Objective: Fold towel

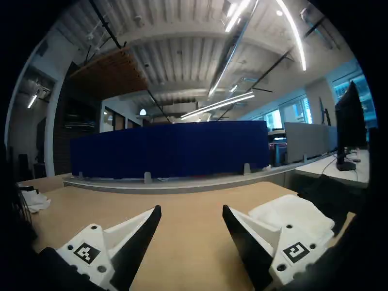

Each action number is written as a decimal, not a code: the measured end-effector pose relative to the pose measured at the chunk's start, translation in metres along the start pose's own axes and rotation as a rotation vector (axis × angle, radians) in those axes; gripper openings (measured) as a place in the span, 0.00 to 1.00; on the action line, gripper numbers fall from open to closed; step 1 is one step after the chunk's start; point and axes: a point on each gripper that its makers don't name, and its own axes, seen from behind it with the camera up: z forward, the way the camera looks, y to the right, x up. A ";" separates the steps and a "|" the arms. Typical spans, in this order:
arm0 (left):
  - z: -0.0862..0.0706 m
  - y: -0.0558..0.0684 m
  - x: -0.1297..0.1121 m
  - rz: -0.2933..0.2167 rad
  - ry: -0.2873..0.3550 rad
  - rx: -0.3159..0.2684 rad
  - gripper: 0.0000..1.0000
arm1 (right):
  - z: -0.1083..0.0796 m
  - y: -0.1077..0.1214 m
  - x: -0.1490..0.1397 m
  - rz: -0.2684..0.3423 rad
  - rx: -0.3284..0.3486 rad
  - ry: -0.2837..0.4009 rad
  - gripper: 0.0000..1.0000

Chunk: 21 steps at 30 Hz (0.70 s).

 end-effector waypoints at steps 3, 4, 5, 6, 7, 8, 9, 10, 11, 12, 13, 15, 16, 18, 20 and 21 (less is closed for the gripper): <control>0.000 0.000 0.000 0.000 0.000 0.000 0.93 | 0.001 0.000 -0.003 -0.008 0.001 -0.002 0.98; 0.000 0.000 0.000 0.000 0.000 0.000 0.93 | 0.001 -0.001 -0.003 -0.012 0.004 -0.002 0.98; 0.000 0.000 0.000 0.000 0.000 0.000 0.93 | 0.002 -0.002 -0.004 -0.016 0.006 -0.003 0.98; 0.000 0.000 0.000 0.000 0.000 0.000 0.93 | 0.002 -0.004 -0.005 -0.021 0.009 -0.004 0.98; -0.001 0.000 0.000 0.000 0.000 0.000 0.93 | 0.001 -0.005 -0.006 -0.025 0.012 -0.007 0.98; -0.001 0.000 0.000 0.000 0.000 0.000 0.93 | 0.001 -0.006 -0.008 -0.029 0.015 -0.010 0.98; -0.001 0.000 0.000 0.000 0.000 0.000 0.93 | 0.001 -0.007 -0.009 -0.034 0.018 -0.013 0.98; -0.001 0.000 0.000 0.000 0.000 0.000 0.93 | 0.001 -0.008 -0.010 -0.036 0.019 -0.014 0.98; 0.000 0.000 0.001 0.000 0.000 0.000 0.93 | 0.001 -0.008 -0.011 -0.038 0.020 -0.015 0.98; 0.000 0.000 0.001 0.000 0.000 0.000 0.93 | 0.001 -0.009 -0.013 -0.040 0.021 -0.016 0.98; 0.000 0.000 0.001 0.000 0.000 0.000 0.93 | 0.002 -0.008 -0.014 -0.042 0.020 -0.017 0.98; 0.000 0.000 0.001 0.000 0.000 0.000 0.93 | 0.002 -0.008 -0.017 -0.045 0.020 -0.021 0.98; 0.000 0.000 0.001 0.000 0.000 0.000 0.93 | 0.002 -0.008 -0.018 -0.048 0.019 -0.021 0.98; 0.000 0.000 0.001 0.000 0.000 0.000 0.93 | 0.001 -0.007 -0.021 -0.054 0.017 -0.023 0.98; 0.000 0.000 0.001 0.000 0.000 0.000 0.93 | 0.001 -0.008 -0.023 -0.056 0.019 -0.023 0.98; 0.000 0.000 0.001 0.000 0.000 0.000 0.93 | 0.000 -0.009 -0.024 -0.058 0.020 -0.023 0.98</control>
